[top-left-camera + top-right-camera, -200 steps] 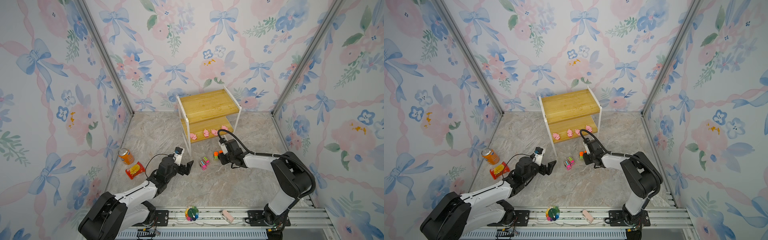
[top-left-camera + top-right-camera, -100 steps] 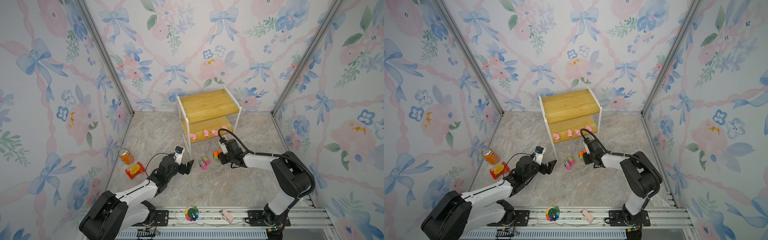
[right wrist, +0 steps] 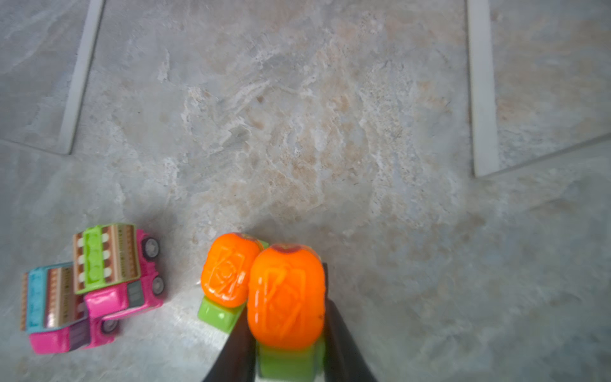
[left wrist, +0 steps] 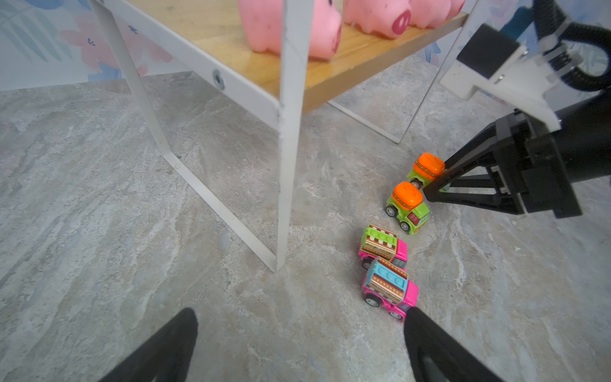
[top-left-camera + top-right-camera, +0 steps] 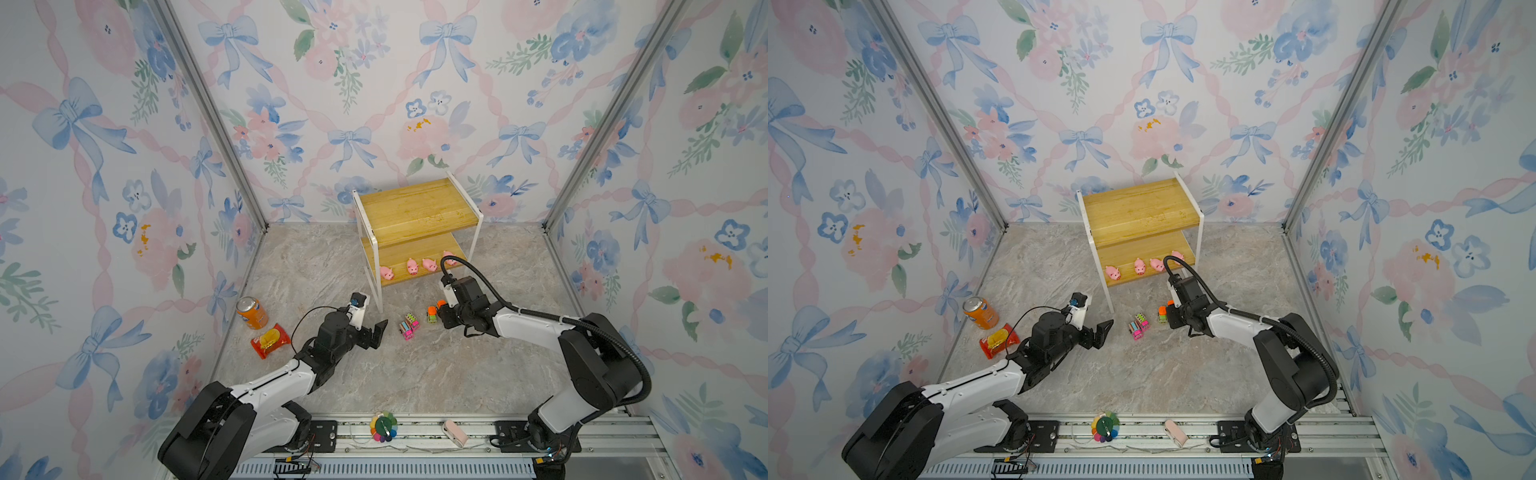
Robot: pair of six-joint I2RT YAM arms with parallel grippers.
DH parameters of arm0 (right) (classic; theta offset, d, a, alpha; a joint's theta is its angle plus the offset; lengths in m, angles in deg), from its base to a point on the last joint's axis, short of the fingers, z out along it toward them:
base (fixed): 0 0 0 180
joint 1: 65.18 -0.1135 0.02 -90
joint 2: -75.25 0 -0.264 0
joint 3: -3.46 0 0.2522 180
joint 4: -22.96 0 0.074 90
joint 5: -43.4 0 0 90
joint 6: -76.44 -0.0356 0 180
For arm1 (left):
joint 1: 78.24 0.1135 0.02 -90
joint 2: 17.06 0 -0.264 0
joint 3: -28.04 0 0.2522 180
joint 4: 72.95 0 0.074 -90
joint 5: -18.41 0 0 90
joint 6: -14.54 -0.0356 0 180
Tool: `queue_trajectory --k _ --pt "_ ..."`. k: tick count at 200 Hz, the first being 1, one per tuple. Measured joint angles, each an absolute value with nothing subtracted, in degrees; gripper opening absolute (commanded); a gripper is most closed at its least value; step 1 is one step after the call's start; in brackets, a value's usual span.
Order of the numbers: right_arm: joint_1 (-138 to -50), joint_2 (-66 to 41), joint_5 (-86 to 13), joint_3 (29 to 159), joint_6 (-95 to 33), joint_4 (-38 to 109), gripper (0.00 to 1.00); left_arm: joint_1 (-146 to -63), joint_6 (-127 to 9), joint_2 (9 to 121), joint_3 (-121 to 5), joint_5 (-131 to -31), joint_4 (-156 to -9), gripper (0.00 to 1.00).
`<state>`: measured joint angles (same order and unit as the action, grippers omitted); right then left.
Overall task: Place and organize the plastic toys onto the shelf
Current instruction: 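Lift the green truck with the right gripper up over the top shelf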
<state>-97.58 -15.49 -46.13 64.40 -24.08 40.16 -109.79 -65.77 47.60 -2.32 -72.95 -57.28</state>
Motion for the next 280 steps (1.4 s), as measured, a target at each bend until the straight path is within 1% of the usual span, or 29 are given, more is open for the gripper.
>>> queue_trajectory --k 38,62,99,137,175,233,255,280 --pt "-99.2 -7.91 -46.35 65.34 -24.74 48.29 0.27 -109.79 -65.77 47.62 -2.32 -72.98 -57.28 0.98" --pt "-101.69 -2.75 -47.42 69.29 -24.96 56.95 0.28 -109.83 -65.77 47.69 -2.32 -72.98 -57.28 0.98" --pt "-105.84 4.86 -49.01 82.06 -25.13 70.24 0.29 -109.87 -65.79 48.54 -2.35 -73.19 -57.26 0.98" --pt "-105.67 7.52 -50.74 98.45 -25.09 80.4 0.3 -109.98 -65.79 49.26 -2.37 -73.65 -57.28 0.98" --pt "-101.63 3.11 -51.46 114.67 -24.61 86.0 0.3 -110.09 -65.79 49.52 -2.67 -74.07 -57.28 0.98" --pt "-94.85 -14.71 -52.47 136.77 -23.56 90.56 0.3 -110.09 -65.79 49.17 -2.81 -74.07 -57.28 0.98" --pt "-93.58 -20.67 -52.91 142.3 -23.45 92.49 0.3 -110.09 -65.79 48.67 -2.81 -74.05 -57.3 0.98" --pt "-93.14 -24.85 -53.06 145.84 -23.14 94.15 0.3 -110.09 -65.79 48.04 -2.81 -74.03 -57.28 0.98"
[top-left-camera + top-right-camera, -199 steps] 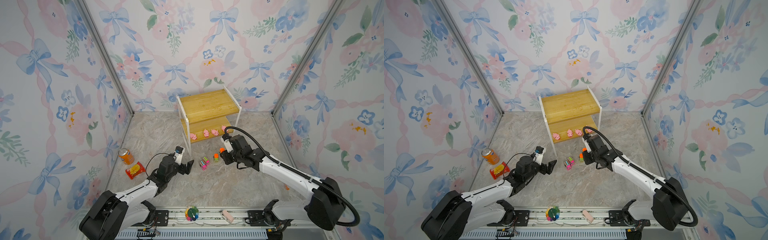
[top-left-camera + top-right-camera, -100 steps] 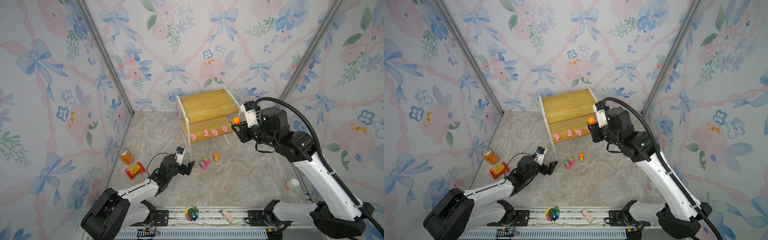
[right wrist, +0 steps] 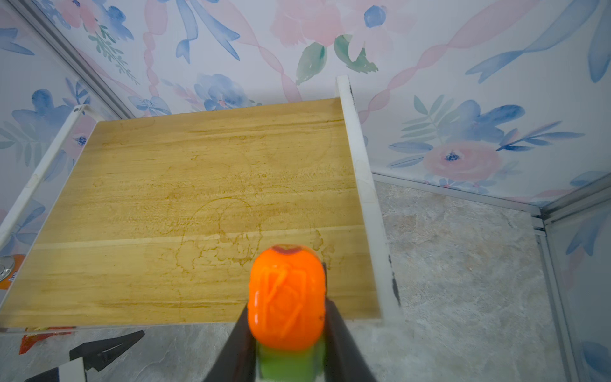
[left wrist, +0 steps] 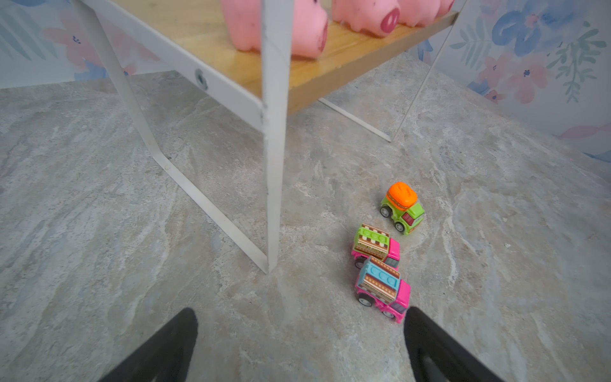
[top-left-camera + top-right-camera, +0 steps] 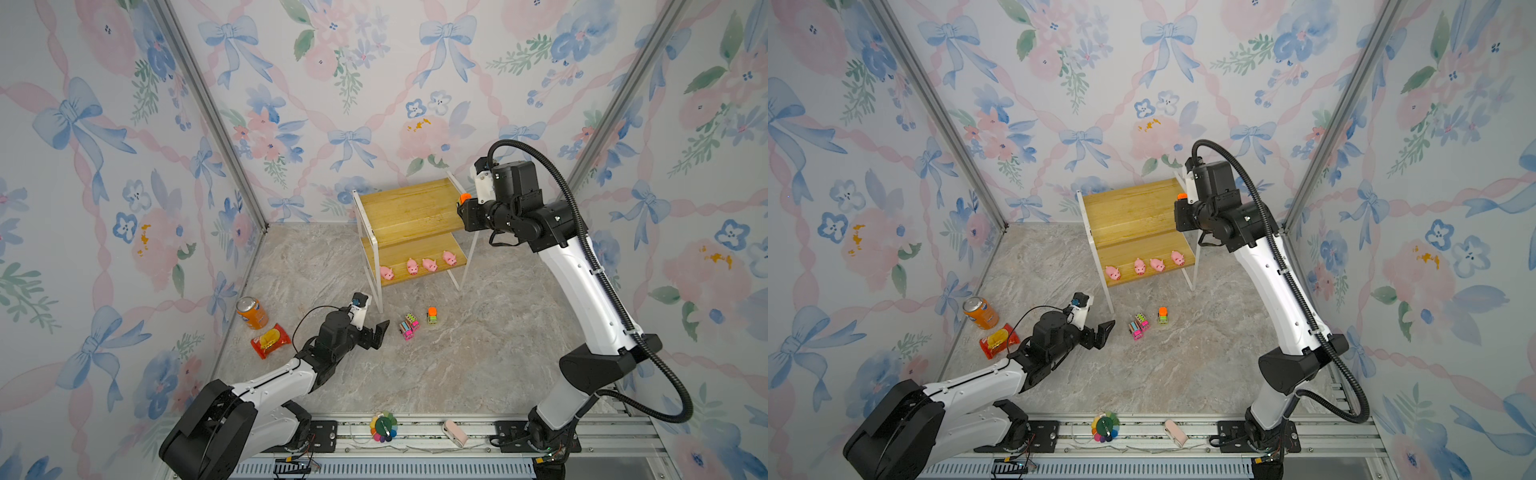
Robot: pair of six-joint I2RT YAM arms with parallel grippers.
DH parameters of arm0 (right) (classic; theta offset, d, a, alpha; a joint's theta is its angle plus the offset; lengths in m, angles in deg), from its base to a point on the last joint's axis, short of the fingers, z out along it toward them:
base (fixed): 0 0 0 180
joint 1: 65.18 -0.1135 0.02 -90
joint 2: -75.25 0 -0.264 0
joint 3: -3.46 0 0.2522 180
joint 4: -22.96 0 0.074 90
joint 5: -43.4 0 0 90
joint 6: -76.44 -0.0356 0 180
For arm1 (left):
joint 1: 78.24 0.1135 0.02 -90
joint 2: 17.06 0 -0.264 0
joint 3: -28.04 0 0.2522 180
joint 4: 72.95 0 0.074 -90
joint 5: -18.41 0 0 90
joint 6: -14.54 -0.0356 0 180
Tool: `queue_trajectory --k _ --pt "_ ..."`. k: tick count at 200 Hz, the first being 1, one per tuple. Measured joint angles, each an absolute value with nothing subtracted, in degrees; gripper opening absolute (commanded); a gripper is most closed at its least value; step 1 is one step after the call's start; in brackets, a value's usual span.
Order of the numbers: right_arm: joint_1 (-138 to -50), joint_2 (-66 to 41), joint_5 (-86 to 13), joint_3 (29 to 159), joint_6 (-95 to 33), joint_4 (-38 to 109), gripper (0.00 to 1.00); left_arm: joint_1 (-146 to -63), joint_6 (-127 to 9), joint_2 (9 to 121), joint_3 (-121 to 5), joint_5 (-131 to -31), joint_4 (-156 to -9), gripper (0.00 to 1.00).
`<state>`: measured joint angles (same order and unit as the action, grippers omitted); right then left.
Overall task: Place and organize the plastic toys onto the shelf
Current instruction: 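Lift the green truck with the right gripper up over the top shelf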
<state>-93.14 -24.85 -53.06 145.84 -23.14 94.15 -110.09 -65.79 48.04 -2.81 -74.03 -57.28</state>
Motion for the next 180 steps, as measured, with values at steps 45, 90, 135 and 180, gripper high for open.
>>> queue_trajectory --k 45,90,135,180 --pt "-92.97 -27.89 -52.84 149.07 -21.94 96.36 0.3 -110.09 -65.79 47.82 -2.81 -74.03 -57.28 0.98" --pt "-92.4 -28.02 -52.4 149.07 -20.54 96.73 0.31 -110.09 -65.79 47.82 -2.81 -74.05 -57.28 0.98" --pt "-91.02 -28.54 -51.07 149.07 -18.16 96.75 0.32 -110.09 -65.79 48.87 -3.29 -74.24 -57.28 0.98" --pt "-90.24 -29.15 -49.58 148.11 -16.89 96.42 0.32 -110.16 -65.77 49.17 -3.37 -74.27 -57.28 0.98"
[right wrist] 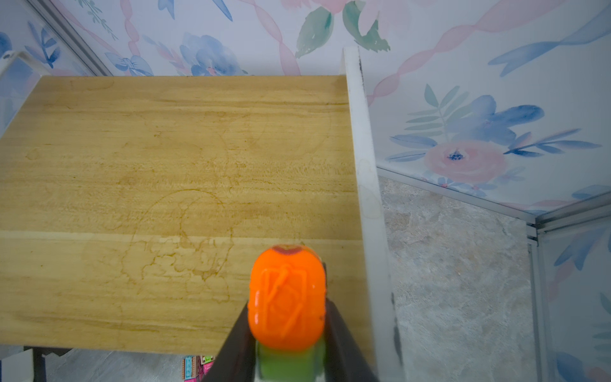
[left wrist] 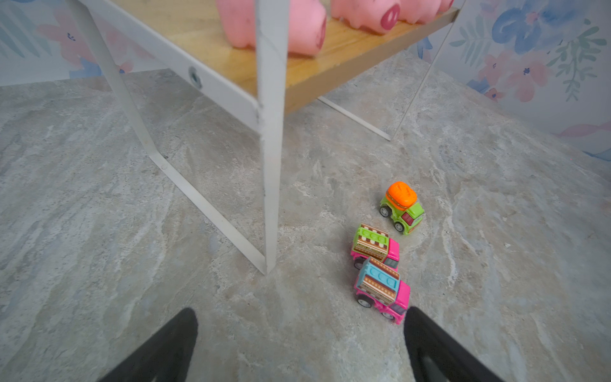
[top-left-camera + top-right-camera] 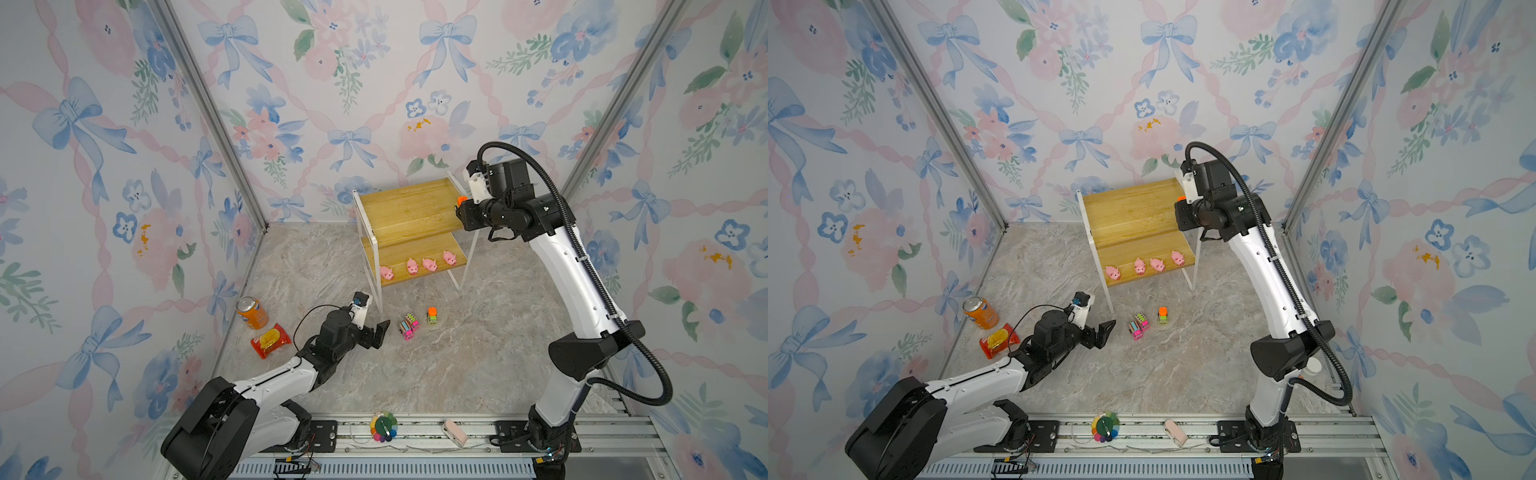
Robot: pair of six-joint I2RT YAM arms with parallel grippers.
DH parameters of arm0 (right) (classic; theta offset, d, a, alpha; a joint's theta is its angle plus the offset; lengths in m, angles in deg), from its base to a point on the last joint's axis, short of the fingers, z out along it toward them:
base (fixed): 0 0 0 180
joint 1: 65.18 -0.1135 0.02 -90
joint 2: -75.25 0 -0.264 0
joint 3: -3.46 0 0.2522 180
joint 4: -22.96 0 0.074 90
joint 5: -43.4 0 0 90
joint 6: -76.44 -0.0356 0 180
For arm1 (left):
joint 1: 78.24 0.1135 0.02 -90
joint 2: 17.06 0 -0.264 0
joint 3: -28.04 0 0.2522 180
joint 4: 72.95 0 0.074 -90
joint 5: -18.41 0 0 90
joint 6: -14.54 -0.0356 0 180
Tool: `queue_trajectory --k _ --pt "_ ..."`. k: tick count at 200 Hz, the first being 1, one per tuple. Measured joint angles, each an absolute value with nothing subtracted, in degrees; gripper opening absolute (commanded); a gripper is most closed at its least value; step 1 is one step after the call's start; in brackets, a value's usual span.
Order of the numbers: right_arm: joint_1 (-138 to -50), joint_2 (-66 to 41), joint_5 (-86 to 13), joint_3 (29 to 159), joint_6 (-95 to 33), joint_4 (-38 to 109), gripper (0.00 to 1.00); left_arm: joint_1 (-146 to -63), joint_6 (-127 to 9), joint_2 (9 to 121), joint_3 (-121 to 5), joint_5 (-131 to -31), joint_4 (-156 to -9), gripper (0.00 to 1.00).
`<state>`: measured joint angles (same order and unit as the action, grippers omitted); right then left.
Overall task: Place and organize the plastic toys onto the shelf
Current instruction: 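Lift the green truck with the right gripper up over the top shelf, then lower the truck onto the top shelf and open the right gripper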
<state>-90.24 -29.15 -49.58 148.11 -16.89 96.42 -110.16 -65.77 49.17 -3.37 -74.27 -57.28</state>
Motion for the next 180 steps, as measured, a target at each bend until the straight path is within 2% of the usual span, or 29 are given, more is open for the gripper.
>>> queue_trajectory --k 75,142,180 --pt "-90.24 -30.44 -48.51 145.55 -16.89 92.95 0.32 -110.16 -65.79 49.09 -3.37 -74.03 -57.28 0.98" --pt "-90.24 -30.77 -48.6 145.55 -16.02 91.96 0.46 -110.16 -65.79 49.09 -3.37 -74.0 -57.28 0.98" --pt "-90.26 -30.77 -48.73 145.36 -15.89 91.83 0.62 -110.16 -65.79 49.09 -3.37 -74.0 -57.28 0.98"
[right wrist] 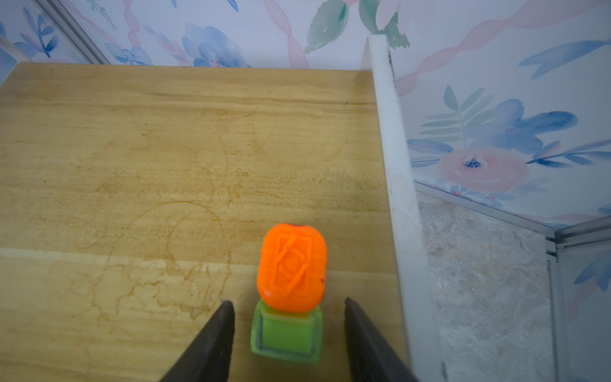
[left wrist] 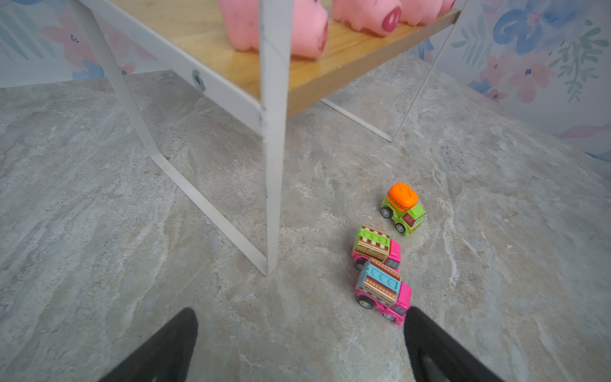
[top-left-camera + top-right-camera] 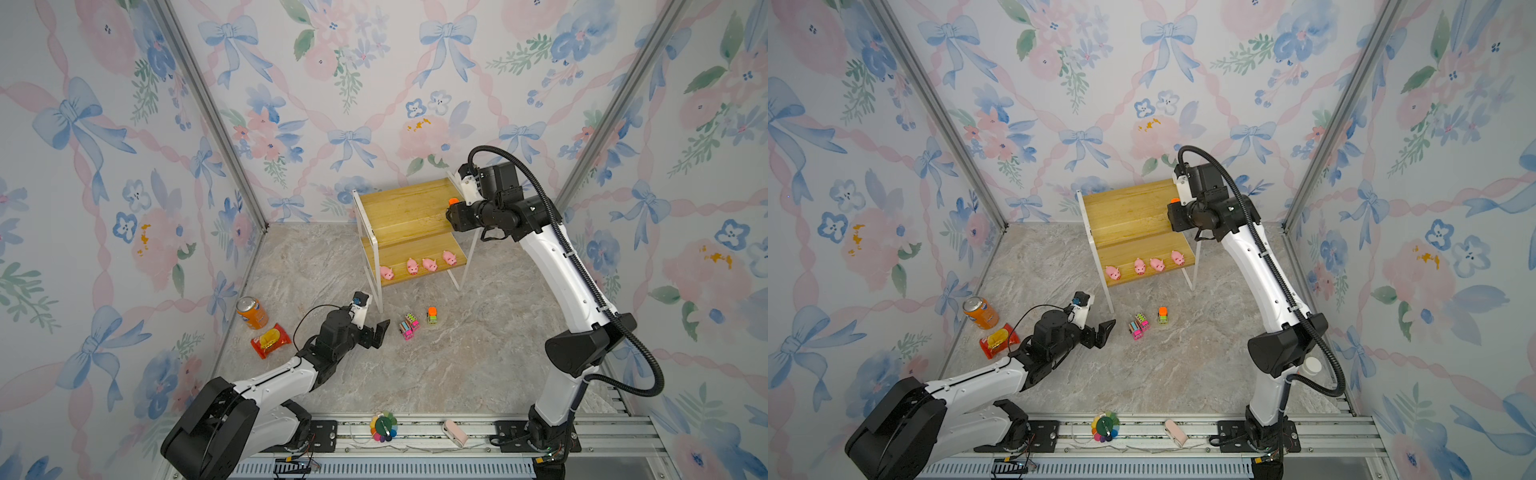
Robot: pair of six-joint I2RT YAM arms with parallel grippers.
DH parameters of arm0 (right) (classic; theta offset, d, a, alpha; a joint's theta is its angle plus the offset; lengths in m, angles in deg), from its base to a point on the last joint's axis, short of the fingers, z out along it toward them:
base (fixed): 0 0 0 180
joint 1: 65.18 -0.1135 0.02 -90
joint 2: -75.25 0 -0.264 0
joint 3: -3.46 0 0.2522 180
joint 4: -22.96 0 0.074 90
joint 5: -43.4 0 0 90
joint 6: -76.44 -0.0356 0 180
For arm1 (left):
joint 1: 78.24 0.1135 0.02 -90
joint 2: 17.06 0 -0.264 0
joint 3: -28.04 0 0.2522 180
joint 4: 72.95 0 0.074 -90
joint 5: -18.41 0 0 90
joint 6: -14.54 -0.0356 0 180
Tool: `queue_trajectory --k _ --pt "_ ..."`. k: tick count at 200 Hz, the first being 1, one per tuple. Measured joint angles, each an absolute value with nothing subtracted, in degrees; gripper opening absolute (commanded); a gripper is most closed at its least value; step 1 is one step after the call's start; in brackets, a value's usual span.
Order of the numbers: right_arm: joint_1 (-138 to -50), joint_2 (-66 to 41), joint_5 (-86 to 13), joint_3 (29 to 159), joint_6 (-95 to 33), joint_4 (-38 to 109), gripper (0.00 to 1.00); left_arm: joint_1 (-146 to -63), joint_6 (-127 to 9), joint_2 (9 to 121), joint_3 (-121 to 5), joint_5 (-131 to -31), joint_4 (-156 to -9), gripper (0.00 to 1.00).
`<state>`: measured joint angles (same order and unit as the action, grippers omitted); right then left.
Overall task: Place and organize the plastic toys onto the shelf
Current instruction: 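Lower the truck onto the top shelf and open the right gripper, then withdraw the right gripper back over the remaining toy trucks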
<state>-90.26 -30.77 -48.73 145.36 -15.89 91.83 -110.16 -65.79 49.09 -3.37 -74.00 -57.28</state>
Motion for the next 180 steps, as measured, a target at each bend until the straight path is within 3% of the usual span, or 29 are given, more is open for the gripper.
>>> queue_trajectory --k 51,107,142,180 --pt "-90.78 -28.85 -49.19 141.73 -15.6 89.8 0.66 -110.2 -65.79 49.09 -3.37 -74.0 -57.28 0.98" --pt "-91.96 -18.49 -50.61 130.76 -15.67 88.31 0.68 -110.2 -65.79 49.09 -3.37 -74.0 -57.28 0.98" --pt "-93.87 -5.37 -49.91 116.59 -16.52 84.16 0.68 -110.2 -65.79 49.09 -3.37 -74.0 -57.28 0.98" --pt "-96.51 9.25 -48.25 93.07 -19.6 75.63 0.67 -110.2 -65.79 49.09 -3.37 -73.92 -57.28 0.98"
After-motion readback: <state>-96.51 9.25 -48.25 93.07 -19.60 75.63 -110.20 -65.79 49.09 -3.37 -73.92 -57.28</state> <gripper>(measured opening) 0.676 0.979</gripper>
